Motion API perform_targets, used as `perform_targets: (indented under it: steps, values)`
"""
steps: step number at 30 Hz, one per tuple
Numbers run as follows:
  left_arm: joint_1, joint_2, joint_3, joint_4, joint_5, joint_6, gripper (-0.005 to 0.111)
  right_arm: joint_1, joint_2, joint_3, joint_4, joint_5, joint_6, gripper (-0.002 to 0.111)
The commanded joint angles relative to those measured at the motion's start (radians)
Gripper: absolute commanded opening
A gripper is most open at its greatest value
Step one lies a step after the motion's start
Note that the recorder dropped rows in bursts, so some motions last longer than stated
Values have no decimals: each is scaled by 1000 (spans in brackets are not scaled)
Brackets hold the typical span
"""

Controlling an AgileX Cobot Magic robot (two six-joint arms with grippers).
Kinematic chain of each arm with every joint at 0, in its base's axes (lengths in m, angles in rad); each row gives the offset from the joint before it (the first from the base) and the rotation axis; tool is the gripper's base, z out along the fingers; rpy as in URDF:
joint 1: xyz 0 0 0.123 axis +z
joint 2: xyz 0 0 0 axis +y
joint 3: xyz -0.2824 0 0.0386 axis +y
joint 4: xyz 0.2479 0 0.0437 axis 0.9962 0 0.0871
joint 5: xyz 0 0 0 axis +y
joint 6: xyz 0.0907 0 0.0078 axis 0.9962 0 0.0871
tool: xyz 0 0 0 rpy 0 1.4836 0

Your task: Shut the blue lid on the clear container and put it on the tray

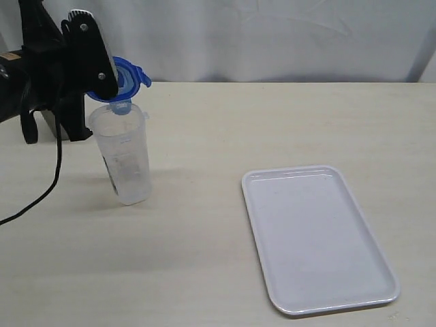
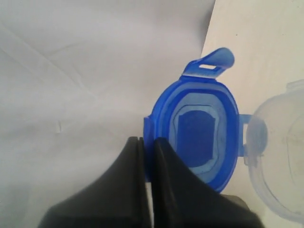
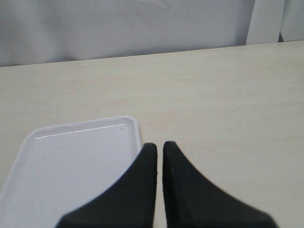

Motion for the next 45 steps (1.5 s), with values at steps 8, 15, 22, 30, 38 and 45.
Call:
perform_targets:
  steps: [8,15,22,30,38,45]
  values:
    - [-1,-8,-4,-205,-281,152,0,-4,-2,1,-1,-7,1,5]
    - [-131,-8,-4,-259,-554,152,0,-4,-2,1,-1,-7,1,5]
    - [-322,16,25,-204,-724,152,0,-4,-2,1,-1,-7,1,5]
    - [-319,15,139,-235,-576,152,0,-4,-2,1,-1,-7,1,5]
    - [-309,15,139,-283,-501,152,0,-4,-2,1,-1,-7,1,5]
    - [-309,15,137,-248,-518,152,0,-4,-2,1,-1,-7,1,5]
